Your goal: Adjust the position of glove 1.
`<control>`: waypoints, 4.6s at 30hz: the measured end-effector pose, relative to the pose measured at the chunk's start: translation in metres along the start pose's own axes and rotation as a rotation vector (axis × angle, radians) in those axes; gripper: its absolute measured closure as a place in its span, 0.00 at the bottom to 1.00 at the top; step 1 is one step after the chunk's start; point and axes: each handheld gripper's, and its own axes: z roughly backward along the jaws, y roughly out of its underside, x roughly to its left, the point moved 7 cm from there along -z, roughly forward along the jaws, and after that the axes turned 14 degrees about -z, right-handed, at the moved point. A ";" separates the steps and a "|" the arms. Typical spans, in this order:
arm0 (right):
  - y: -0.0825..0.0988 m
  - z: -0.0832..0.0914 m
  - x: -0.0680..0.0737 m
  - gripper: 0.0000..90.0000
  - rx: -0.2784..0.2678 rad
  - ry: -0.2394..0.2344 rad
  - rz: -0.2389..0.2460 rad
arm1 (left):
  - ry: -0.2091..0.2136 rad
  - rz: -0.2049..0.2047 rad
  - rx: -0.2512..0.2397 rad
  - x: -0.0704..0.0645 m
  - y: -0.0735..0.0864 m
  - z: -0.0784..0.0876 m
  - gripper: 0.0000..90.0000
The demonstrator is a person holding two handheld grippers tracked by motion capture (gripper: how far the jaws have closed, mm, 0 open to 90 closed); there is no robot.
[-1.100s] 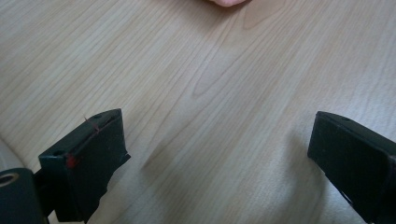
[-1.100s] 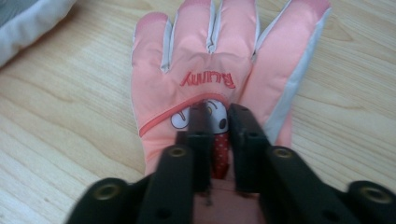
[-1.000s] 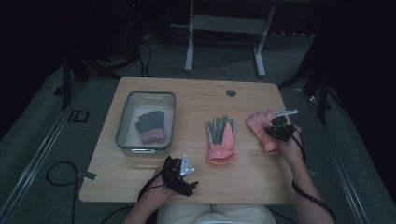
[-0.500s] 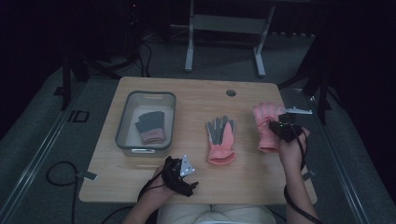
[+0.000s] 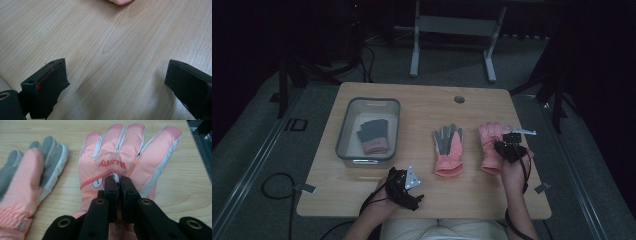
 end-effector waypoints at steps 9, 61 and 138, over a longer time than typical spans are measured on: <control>0.016 -0.036 -0.002 0.94 0.058 0.031 0.002 | 0.001 -0.006 0.005 0.000 0.001 0.000 0.04; 0.015 -0.034 -0.007 0.96 0.061 -0.058 0.206 | -0.007 0.002 0.008 0.002 0.001 0.000 0.04; 0.020 0.008 0.129 0.17 0.053 -0.423 0.251 | 0.006 -0.004 0.006 0.000 0.000 0.001 0.04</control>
